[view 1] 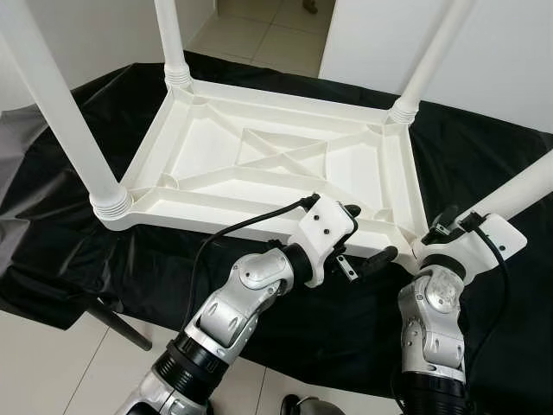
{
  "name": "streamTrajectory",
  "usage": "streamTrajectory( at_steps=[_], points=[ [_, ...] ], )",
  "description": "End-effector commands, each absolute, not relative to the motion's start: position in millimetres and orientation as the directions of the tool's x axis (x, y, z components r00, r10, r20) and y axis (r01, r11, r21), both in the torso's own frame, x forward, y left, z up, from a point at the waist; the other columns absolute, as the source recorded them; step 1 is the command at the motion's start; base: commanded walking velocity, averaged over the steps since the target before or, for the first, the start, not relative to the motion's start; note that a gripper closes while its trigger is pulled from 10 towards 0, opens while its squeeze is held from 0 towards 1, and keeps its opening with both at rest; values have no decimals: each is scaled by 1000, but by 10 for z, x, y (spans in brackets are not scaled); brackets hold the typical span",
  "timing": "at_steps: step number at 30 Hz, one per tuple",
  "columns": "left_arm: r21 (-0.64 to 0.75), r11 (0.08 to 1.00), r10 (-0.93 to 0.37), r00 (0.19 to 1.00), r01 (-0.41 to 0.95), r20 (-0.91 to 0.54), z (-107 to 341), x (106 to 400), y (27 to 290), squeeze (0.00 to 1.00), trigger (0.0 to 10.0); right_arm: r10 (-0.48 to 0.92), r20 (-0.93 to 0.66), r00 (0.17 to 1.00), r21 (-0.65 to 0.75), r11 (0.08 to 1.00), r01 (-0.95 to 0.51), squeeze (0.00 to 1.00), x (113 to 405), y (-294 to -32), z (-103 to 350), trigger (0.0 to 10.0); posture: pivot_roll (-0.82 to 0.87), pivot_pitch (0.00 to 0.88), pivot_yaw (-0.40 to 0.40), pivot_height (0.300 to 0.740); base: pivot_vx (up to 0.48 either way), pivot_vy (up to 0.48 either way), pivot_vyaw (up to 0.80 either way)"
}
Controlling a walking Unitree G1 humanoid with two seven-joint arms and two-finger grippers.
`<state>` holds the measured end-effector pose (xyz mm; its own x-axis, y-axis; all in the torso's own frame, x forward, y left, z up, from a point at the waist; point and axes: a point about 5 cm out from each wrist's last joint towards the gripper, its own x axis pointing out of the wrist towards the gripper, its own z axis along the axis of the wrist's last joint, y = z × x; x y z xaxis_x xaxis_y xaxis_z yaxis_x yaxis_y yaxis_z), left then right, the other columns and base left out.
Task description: Building children table
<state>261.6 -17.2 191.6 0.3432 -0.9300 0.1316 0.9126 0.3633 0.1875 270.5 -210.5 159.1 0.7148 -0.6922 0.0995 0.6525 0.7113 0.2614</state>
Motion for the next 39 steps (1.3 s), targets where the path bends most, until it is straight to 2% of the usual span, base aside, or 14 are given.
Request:
streamTrajectory(
  at_steps=[1,10,16,18,23,30,33,35,39],
  points=[
    [203,307,-950,286,930,128,1944,2566,-212,0,10000,-744,-143,653,141,638,757,0,2539,-2126,1069,10000,20,173,-30,740,0,0,0],
    [202,311,-948,289,929,131,1941,2562,-226,0,10000,-728,-68,682,70,678,731,0,2599,-2118,1122,10000,24,165,-42,740,0,0,0],
    [200,314,-947,292,928,132,1936,2558,-222,0,10000,-673,110,732,58,739,671,0,2663,-2142,1469,10000,23,161,-44,740,0,0,0],
    [200,312,-948,291,929,130,1931,2556,-220,0,10000,-628,204,751,56,773,631,0,2683,-2137,1713,10000,19,157,-43,740,0,0,0],
    [203,305,-950,284,930,128,1927,2554,-227,0,10000,-578,294,761,54,805,590,0,2697,-2137,1983,10000,15,153,-43,740,0,0,0],
    [205,304,-951,282,930,130,1929,2554,-235,0,10000,-540,249,804,55,837,545,0,2715,-2165,1913,10000,14,148,-45,740,0,0,0],
    [207,305,-950,282,930,132,1934,2556,-236,0,10000,-380,149,913,90,924,371,0,2751,-2178,1714,10000,11,149,-47,740,0,0,0],
    [207,305,-950,282,930,132,1934,2556,-236,0,10000,-380,149,913,90,924,371,0,2751,-2178,1714,10000,11,149,-47,740,0,0,0],
    [203,307,-949,285,930,134,1938,2560,-231,0,10000,-228,103,968,73,972,221,0,2682,-2292,1575,10000,4,159,-42,740,0,0,0]
  ],
)
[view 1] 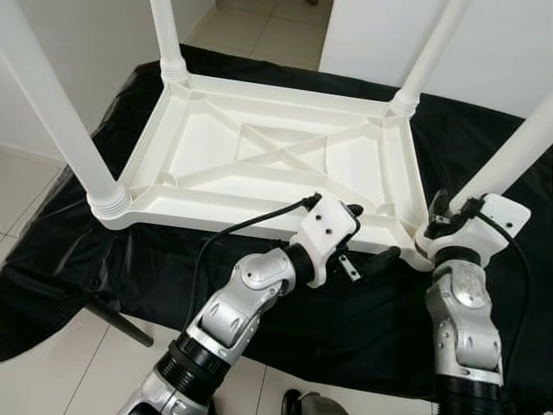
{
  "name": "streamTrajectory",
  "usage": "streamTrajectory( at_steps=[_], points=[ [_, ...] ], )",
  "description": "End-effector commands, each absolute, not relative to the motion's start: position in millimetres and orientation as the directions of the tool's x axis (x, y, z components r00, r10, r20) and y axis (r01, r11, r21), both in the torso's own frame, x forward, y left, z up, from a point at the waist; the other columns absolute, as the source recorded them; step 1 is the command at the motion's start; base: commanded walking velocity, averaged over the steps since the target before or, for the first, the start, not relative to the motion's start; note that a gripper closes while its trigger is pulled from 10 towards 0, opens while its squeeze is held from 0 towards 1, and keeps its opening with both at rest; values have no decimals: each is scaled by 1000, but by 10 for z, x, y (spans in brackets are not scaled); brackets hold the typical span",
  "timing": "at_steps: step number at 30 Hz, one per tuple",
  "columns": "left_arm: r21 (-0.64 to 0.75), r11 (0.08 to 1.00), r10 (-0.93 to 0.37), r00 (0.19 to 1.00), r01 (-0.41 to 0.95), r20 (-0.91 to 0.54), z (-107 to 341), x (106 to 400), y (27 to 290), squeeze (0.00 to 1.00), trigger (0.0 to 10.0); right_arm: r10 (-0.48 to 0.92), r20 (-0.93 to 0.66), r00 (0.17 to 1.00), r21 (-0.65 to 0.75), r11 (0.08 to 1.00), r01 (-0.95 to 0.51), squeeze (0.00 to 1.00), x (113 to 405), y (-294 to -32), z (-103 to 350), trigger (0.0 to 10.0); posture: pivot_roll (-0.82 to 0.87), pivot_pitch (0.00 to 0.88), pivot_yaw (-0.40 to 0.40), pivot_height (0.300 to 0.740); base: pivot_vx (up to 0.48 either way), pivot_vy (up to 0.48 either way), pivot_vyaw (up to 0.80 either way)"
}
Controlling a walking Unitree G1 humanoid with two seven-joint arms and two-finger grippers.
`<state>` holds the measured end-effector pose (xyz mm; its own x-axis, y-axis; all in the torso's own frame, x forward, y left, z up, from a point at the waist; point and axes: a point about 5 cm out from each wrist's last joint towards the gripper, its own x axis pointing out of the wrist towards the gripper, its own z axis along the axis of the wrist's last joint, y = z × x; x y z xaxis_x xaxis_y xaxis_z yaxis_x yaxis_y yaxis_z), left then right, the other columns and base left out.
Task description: Building children table
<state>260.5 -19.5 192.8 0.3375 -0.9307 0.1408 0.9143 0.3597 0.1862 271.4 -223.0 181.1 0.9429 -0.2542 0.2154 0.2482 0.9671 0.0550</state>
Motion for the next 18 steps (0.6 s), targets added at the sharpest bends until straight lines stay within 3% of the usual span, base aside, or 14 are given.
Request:
streamTrajectory(
  at_steps=[1,11,18],
  points=[
    [203,307,-949,285,930,134,1938,2560,-231,0,10000,-228,103,968,73,972,221,0,2682,-2292,1575,10000,4,159,-42,740,0,0,0],
    [201,307,-949,285,930,133,1944,2564,-220,0,10000,-166,28,986,-3,986,166,0,2573,-2670,1389,10000,0,175,-29,740,0,0,0],
    [198,303,-951,280,932,133,1949,2561,-218,0,10000,-65,21,998,37,997,64,0,2619,-2702,1362,10000,-1,180,-21,740,0,0,0]
  ],
)
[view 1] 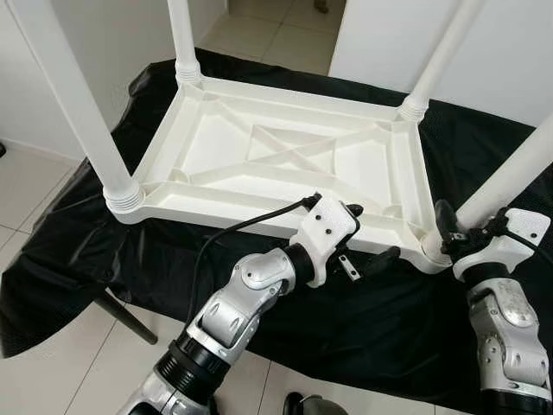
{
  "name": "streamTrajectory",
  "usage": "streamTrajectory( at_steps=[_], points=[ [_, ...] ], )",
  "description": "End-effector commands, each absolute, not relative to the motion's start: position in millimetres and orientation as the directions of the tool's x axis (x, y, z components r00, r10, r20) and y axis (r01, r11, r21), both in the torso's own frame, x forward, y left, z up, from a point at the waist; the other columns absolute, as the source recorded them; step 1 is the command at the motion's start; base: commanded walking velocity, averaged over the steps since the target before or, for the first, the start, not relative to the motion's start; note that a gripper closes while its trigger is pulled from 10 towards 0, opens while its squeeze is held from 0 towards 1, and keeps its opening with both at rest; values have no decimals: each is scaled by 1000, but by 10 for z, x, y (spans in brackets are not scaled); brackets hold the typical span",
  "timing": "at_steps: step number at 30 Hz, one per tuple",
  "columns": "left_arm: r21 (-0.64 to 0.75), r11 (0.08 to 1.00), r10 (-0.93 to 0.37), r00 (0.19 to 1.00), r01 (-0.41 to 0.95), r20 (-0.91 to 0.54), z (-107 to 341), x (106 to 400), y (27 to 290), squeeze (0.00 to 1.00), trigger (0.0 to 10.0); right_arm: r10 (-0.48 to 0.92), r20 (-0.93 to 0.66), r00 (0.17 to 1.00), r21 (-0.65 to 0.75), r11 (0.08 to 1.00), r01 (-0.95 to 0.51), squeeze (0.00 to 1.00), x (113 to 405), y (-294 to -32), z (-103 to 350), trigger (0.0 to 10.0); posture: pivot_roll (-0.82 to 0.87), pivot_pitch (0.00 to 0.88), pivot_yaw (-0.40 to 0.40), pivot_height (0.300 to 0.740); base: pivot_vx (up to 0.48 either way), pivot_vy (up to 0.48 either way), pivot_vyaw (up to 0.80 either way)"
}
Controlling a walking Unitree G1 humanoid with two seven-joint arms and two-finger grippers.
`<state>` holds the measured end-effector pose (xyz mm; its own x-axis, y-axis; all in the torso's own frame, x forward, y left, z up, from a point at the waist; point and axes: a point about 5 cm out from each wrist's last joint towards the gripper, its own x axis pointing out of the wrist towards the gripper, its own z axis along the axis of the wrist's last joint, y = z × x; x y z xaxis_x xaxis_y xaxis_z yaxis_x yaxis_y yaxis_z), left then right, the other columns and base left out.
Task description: Building children table
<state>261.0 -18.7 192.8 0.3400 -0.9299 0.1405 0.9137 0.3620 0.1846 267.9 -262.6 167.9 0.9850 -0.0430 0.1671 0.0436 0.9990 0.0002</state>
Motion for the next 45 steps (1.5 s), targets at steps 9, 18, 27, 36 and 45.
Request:
streamTrajectory(
  at_steps=[9,18,27,36,45],
  points=[
    [200,304,-951,283,931,128,1954,2556,-204,0,10000,211,-15,977,47,977,-210,0,2694,-2532,1275,10000,16,188,-10,740,0,0,0],
    [198,304,-950,283,932,129,1962,2550,-195,0,10000,400,-64,914,-35,915,-403,0,2629,-2502,1164,10000,17,194,-4,740,0,0,0],
    [198,300,-952,279,933,129,1976,2545,-192,0,10000,409,-105,906,-97,903,-419,0,2628,-2551,1055,10000,21,195,2,740,0,0,0],
    [199,296,-953,276,934,125,1978,2534,-177,0,10000,406,-132,904,-230,875,-426,0,2582,-2558,983,10000,24,199,12,740,0,0,0],
    [200,288,-956,268,937,119,1977,2522,-173,0,10000,381,-125,916,-151,905,-397,0,2558,-2598,859,10000,26,197,16,740,0,0,0]
  ],
)
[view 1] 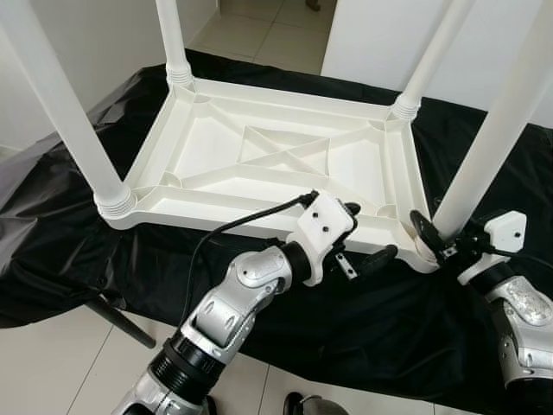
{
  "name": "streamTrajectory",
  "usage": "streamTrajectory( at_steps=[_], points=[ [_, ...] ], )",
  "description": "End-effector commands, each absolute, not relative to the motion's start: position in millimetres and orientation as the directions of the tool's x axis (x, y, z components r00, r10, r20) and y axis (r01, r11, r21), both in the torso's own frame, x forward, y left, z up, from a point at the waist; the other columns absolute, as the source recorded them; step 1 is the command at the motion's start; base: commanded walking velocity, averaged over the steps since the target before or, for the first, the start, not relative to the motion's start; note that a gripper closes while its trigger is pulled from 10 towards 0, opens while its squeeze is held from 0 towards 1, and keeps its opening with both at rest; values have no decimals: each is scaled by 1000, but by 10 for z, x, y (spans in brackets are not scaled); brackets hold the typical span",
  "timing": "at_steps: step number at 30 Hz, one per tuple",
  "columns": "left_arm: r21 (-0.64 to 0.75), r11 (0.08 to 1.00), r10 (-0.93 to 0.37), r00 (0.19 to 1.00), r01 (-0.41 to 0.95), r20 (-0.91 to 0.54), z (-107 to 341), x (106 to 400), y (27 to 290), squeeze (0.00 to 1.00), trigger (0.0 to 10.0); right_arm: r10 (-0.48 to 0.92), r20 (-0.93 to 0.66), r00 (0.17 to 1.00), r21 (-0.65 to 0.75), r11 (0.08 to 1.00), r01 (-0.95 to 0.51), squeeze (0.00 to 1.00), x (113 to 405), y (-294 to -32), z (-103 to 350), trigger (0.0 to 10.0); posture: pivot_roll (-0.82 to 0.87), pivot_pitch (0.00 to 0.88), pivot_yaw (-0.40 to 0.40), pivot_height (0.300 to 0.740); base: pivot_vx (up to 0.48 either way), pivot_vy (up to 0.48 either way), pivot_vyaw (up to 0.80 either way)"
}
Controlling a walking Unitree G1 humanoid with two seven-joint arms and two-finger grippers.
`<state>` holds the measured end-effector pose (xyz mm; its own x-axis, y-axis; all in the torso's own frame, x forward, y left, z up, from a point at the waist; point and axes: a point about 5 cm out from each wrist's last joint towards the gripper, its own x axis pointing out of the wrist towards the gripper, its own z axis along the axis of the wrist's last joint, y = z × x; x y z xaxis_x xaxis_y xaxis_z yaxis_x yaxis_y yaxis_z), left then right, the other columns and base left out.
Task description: Building children table
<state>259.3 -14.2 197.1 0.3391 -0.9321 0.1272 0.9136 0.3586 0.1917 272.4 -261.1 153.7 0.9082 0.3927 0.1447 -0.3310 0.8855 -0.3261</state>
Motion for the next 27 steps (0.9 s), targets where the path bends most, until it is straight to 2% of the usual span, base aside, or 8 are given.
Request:
streamTrajectory(
  at_steps=[1,3,6,8,12,21,27],
  points=[
    [200,288,-956,268,937,119,1977,2522,-173,0,10000,381,-125,916,-151,905,-397,0,2558,-2598,859,10000,26,197,16,740,0,0,0],
    [200,287,-956,268,937,119,1977,2522,-172,0,10000,374,-123,919,-140,910,-389,0,2557,-2597,843,10000,28,196,17,740,0,0,0],
    [201,284,-957,265,937,117,1979,2519,-170,0,10000,384,-112,917,-64,918,-392,0,2538,-2576,806,10000,30,195,19,740,0,0,0],
    [201,282,-958,263,938,115,1980,2516,-164,0,10000,344,-78,936,18,939,-344,0,2529,-2618,780,10000,31,196,23,740,0,0,0],
    [204,279,-959,261,938,112,1983,2514,-160,0,10000,332,-73,940,58,943,-329,0,2525,-2630,756,10000,31,197,27,740,0,0,0],
    [206,279,-959,261,938,109,1987,2513,-155,0,10000,326,-76,942,51,945,-323,0,2527,-2637,735,10000,36,201,27,740,0,0,0],
    [206,280,-959,262,938,109,1992,2511,-151,0,10000,295,-68,953,100,952,-288,0,2523,-2693,708,10000,36,204,28,740,0,0,0]
  ],
)
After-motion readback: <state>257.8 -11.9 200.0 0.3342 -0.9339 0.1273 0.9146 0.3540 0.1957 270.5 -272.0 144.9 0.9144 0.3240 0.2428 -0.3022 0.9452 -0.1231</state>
